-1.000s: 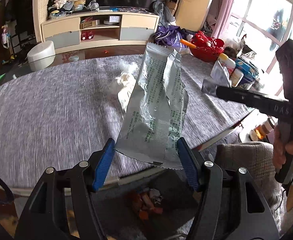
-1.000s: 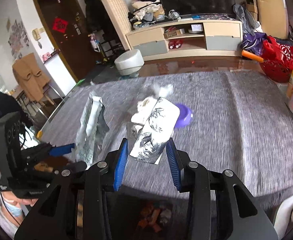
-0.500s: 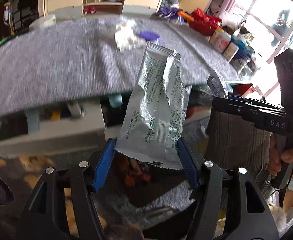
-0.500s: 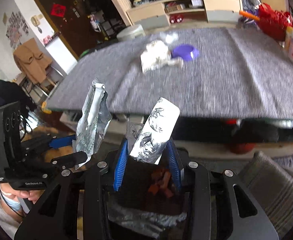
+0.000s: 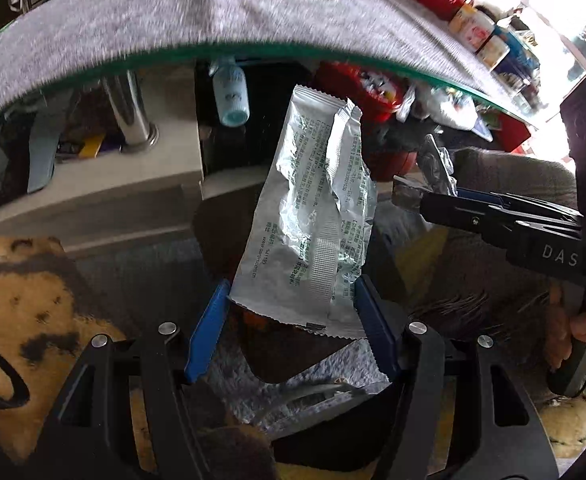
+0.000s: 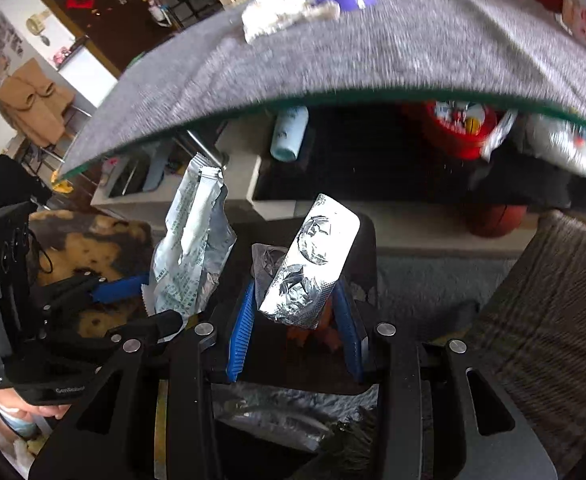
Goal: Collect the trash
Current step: 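Lower both grippers into the black bin and open them, then raise both open grippers back over the table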
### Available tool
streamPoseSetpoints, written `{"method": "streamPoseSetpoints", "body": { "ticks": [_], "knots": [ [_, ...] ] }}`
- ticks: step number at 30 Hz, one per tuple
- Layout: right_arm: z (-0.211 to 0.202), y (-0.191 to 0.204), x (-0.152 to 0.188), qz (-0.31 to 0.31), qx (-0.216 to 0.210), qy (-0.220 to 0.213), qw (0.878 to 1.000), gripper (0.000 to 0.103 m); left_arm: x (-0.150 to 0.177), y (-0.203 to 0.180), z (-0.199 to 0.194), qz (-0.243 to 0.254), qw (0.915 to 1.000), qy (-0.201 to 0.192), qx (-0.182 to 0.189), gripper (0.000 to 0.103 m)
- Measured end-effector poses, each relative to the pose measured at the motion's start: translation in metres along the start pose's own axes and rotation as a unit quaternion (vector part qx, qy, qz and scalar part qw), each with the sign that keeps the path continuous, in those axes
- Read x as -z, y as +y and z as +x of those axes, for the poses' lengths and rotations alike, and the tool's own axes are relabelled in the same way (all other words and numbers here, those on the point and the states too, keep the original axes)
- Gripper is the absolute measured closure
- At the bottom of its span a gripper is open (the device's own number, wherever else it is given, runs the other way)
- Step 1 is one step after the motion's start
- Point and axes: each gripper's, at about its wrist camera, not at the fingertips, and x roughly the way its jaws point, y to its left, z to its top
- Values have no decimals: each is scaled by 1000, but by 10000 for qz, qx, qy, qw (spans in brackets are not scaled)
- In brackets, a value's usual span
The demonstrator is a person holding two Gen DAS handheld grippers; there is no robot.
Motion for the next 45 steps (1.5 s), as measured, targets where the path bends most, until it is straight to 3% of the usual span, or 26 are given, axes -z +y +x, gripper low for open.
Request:
{"method": "streamPoseSetpoints", "body": {
  "ticks": [12,13,15,25,26,29,33,38,45],
  "knots": [
    [24,6,-7,43,129,229,9996,60,-4,6,19,-104,9997,180,-149,39],
    [23,5,-9,49,127,227,9996,57,-4,6,19,-104,9997,181,-162,39],
    [23,3,-10,66,149,206,9997,43,-5,8,18,-128,9996,179,-179,38],
    [8,-6,-20,187,211,48,9996,29,-16,16,-4,-249,9994,-32,-232,22],
    [2,-7,-22,196,241,-31,9995,23,-18,17,-11,-244,9994,-112,-237,20],
    [-18,-10,-32,205,255,-268,9991,22,-27,20,-30,-258,9987,-339,-273,14],
    [-54,-18,-55,193,440,-746,9961,13,-46,31,-62,-364,9959,-746,-351,10],
    [-80,-24,-89,81,679,-1115,9914,13,-78,42,-89,-358,9915,-1125,-539,9],
    [-84,-21,-144,-232,1087,-1384,9841,13,-132,43,-97,-40,9880,-1302,-826,9]
  ]
}}
